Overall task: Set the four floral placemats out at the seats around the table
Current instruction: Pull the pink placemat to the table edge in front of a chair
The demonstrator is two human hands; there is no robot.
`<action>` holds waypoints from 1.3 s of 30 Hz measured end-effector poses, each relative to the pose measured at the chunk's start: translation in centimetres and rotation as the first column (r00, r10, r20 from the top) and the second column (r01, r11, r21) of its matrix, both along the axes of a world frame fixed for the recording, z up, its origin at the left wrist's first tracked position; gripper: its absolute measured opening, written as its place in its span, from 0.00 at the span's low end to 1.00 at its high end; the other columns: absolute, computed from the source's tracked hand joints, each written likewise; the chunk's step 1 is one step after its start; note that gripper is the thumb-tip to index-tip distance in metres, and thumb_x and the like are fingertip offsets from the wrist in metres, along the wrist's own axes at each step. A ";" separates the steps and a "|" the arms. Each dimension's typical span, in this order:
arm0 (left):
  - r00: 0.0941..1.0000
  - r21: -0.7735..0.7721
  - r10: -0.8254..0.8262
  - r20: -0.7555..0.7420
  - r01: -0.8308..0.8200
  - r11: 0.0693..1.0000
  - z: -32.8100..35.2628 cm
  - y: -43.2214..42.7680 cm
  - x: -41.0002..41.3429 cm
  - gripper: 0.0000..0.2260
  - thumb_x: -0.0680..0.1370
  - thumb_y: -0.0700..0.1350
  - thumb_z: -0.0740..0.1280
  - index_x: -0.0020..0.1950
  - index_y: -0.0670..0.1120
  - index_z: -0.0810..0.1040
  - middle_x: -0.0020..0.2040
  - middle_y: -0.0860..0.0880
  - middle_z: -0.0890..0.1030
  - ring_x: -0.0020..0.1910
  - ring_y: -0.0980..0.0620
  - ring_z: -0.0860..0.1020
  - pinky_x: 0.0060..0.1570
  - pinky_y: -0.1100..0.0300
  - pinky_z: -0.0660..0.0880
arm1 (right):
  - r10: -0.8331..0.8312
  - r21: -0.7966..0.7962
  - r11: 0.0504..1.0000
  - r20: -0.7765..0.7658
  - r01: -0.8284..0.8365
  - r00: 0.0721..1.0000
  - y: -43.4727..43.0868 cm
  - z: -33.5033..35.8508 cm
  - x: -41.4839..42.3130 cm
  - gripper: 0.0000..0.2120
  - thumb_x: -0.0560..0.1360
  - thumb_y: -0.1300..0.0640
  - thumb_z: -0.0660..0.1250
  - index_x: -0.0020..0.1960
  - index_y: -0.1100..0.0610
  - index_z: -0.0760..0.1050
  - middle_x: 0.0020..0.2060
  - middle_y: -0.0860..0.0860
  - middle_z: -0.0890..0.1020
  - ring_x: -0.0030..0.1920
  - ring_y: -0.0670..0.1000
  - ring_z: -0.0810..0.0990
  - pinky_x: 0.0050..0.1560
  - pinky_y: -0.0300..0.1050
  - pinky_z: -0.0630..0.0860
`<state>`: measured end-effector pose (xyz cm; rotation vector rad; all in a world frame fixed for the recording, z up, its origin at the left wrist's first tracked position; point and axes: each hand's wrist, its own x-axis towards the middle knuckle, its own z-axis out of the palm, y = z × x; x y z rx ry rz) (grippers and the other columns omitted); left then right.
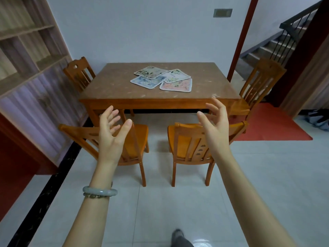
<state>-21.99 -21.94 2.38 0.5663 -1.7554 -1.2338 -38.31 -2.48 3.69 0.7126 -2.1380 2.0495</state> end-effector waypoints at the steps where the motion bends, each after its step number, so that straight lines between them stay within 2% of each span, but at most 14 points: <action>1: 1.000 -0.004 0.002 -0.004 -0.002 1.000 -0.1 -1.2 -1.3 0.30 0.73 0.56 0.67 0.73 0.53 0.63 0.68 0.53 0.71 0.66 0.56 0.71 0.63 0.59 0.71 | 0.008 -0.004 1.000 -0.007 -0.008 1.000 -1.2 -0.1 -1.3 0.25 0.75 0.49 0.68 0.69 0.42 0.64 0.62 0.42 0.74 0.54 0.42 0.79 0.56 0.51 0.80; 4: 1.000 -0.004 0.014 -0.014 -0.014 1.000 -0.8 -4.7 -5.6 0.30 0.73 0.56 0.68 0.73 0.53 0.63 0.69 0.52 0.71 0.66 0.57 0.71 0.62 0.61 0.71 | 0.037 -0.013 0.999 -0.007 -0.038 0.999 -5.0 -0.5 -5.8 0.25 0.75 0.50 0.68 0.70 0.44 0.64 0.61 0.42 0.75 0.53 0.42 0.79 0.55 0.53 0.80; 8: 0.999 -0.007 0.027 -0.030 -0.027 1.000 -1.7 -9.8 -12.2 0.31 0.73 0.57 0.68 0.73 0.53 0.63 0.68 0.54 0.71 0.64 0.62 0.72 0.59 0.66 0.72 | 0.074 -0.051 0.996 -0.013 -0.075 0.997 -10.3 -1.4 -12.5 0.25 0.76 0.52 0.68 0.70 0.46 0.65 0.61 0.44 0.75 0.53 0.39 0.78 0.56 0.52 0.79; 13: 0.999 -0.002 0.049 -0.011 -0.049 0.999 -1.3 -15.9 -21.1 0.31 0.72 0.57 0.68 0.73 0.53 0.63 0.68 0.54 0.71 0.65 0.59 0.72 0.64 0.58 0.71 | 0.133 -0.085 0.988 0.020 -0.131 0.991 -17.5 -1.1 -22.0 0.25 0.76 0.55 0.68 0.71 0.49 0.65 0.63 0.48 0.75 0.55 0.44 0.78 0.56 0.54 0.79; 17: 0.997 0.009 0.074 -0.011 -0.074 0.997 -0.2 -19.9 -27.4 0.31 0.71 0.59 0.69 0.72 0.56 0.64 0.65 0.57 0.72 0.65 0.59 0.72 0.64 0.55 0.71 | 0.176 -0.100 0.980 0.016 -0.174 0.984 -22.4 -0.7 -28.3 0.25 0.76 0.57 0.68 0.70 0.51 0.65 0.61 0.46 0.75 0.53 0.38 0.78 0.52 0.41 0.78; 20: 0.996 0.004 0.089 -0.009 -0.089 0.996 0.0 -22.0 -30.4 0.32 0.70 0.61 0.68 0.72 0.57 0.64 0.66 0.57 0.72 0.65 0.59 0.72 0.64 0.56 0.71 | 0.191 -0.088 0.978 0.026 -0.188 0.981 -25.0 -0.7 -31.8 0.24 0.76 0.55 0.69 0.69 0.47 0.66 0.60 0.44 0.75 0.53 0.39 0.78 0.52 0.37 0.77; 24: 0.995 -0.004 0.101 0.011 -0.101 0.995 -0.5 -24.8 -33.1 0.30 0.72 0.58 0.68 0.72 0.57 0.63 0.65 0.60 0.71 0.65 0.62 0.72 0.64 0.57 0.71 | 0.191 -0.078 0.979 0.026 -0.189 0.981 -27.6 -0.9 -35.0 0.23 0.75 0.54 0.69 0.67 0.45 0.66 0.59 0.43 0.75 0.52 0.41 0.78 0.51 0.34 0.76; 29: 0.995 -0.001 0.096 0.011 -0.096 0.995 -0.2 -27.6 -35.6 0.31 0.71 0.59 0.68 0.72 0.57 0.64 0.66 0.58 0.72 0.65 0.61 0.72 0.65 0.55 0.70 | 0.170 -0.057 0.984 0.038 -0.168 0.985 -29.7 -0.9 -38.0 0.23 0.75 0.53 0.70 0.66 0.41 0.66 0.61 0.45 0.75 0.55 0.46 0.78 0.56 0.46 0.78; 34: 0.998 -0.014 0.065 0.018 -0.065 0.998 -0.2 -29.3 -37.6 0.32 0.70 0.60 0.68 0.72 0.56 0.64 0.67 0.56 0.72 0.65 0.60 0.72 0.66 0.53 0.70 | 0.149 -0.066 0.987 0.035 -0.146 0.988 -31.1 -1.0 -39.2 0.23 0.75 0.53 0.70 0.67 0.43 0.66 0.62 0.47 0.75 0.55 0.46 0.78 0.56 0.50 0.78; 36: 0.998 -0.017 0.059 0.005 -0.059 0.998 0.0 -30.1 -38.2 0.32 0.69 0.61 0.68 0.71 0.57 0.64 0.67 0.56 0.72 0.65 0.60 0.72 0.67 0.52 0.69 | 0.150 -0.073 0.986 0.033 -0.147 0.988 -31.5 -0.9 -39.7 0.24 0.75 0.54 0.69 0.68 0.46 0.66 0.62 0.46 0.75 0.54 0.45 0.78 0.56 0.48 0.78; 39: 0.999 -0.038 0.047 -0.023 -0.048 0.998 1.1 -31.2 -39.4 0.32 0.69 0.61 0.68 0.71 0.57 0.64 0.68 0.53 0.72 0.65 0.59 0.72 0.66 0.53 0.69 | 0.150 -0.087 0.985 0.004 -0.149 0.989 -32.4 -0.2 -40.9 0.24 0.75 0.56 0.69 0.68 0.46 0.66 0.61 0.46 0.75 0.51 0.41 0.78 0.50 0.37 0.77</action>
